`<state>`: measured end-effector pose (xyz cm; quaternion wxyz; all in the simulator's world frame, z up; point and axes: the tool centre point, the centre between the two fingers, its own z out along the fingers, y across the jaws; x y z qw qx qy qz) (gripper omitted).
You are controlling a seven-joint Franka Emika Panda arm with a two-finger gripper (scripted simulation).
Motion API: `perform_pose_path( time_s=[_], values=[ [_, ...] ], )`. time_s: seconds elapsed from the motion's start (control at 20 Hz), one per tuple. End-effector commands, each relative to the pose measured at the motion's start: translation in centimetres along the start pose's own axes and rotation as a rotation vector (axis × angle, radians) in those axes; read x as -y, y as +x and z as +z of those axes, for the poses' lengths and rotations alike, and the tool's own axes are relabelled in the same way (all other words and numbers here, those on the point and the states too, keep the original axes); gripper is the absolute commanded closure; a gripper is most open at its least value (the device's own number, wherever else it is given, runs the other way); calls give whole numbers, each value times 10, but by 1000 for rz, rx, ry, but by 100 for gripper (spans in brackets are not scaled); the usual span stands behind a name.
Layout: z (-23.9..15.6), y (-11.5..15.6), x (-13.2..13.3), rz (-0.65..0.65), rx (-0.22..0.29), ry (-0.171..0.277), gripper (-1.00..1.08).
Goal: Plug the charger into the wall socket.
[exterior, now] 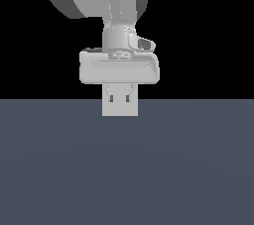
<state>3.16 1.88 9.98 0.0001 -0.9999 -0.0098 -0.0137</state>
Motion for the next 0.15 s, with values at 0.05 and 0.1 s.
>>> perform_pose_path(
  time_s=[0.05,0.1],
  values=[
    [0,4,0,0,0,0,108],
    [0,4,0,0,0,0,108]
  ],
)
